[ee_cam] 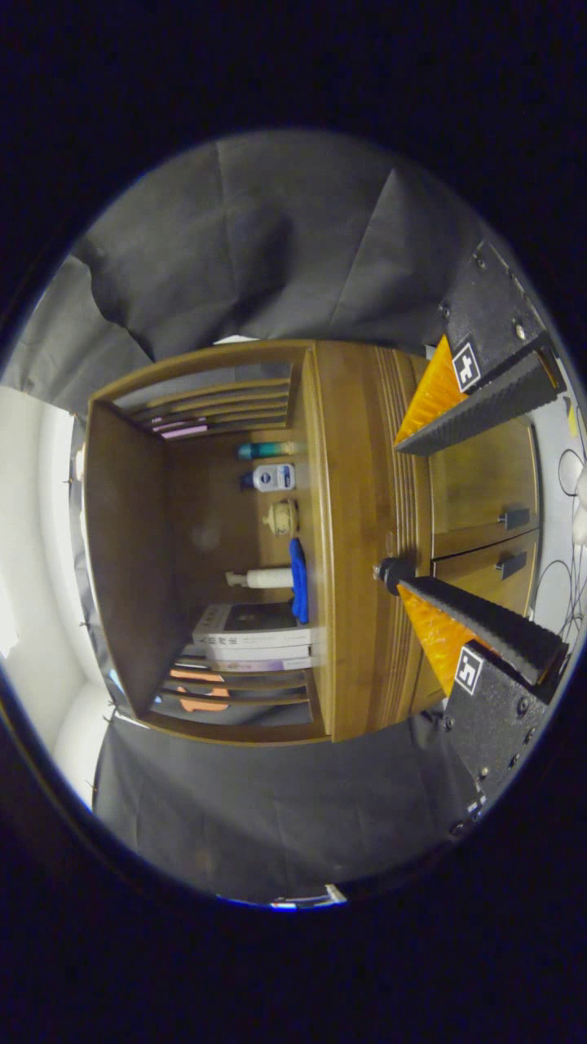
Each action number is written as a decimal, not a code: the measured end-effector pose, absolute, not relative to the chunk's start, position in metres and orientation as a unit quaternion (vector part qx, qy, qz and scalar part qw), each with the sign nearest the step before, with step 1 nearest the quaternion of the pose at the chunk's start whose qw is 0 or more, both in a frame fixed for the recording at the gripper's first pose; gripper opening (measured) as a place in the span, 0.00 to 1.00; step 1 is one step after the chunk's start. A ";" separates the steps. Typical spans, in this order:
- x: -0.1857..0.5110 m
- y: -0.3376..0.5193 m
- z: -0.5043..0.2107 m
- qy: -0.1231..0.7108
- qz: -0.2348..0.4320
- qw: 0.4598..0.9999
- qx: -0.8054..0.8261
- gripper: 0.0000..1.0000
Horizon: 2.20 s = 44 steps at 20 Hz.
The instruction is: Pull open the drawer, take out the items inside it, and place them on the countertop above the cabinet.
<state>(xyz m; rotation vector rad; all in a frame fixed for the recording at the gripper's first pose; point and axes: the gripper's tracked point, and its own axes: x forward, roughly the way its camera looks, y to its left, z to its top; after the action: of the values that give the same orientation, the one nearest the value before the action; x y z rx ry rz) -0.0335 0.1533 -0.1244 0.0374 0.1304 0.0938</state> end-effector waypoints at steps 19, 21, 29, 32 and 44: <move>0.064 0.214 -0.164 0.098 0.042 0.994 0.016 0.62; 0.066 0.210 -0.165 0.095 0.035 0.995 0.003 0.52; 0.063 0.211 -0.167 0.119 0.043 0.992 0.018 0.37; 0.061 0.211 -0.166 0.118 0.040 0.992 0.014 0.34; 0.011 0.206 -0.167 0.128 0.047 0.990 0.022 0.34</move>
<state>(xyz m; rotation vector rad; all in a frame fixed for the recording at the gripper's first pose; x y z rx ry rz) 0.0105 0.2060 -0.1665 0.0439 0.2561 0.0943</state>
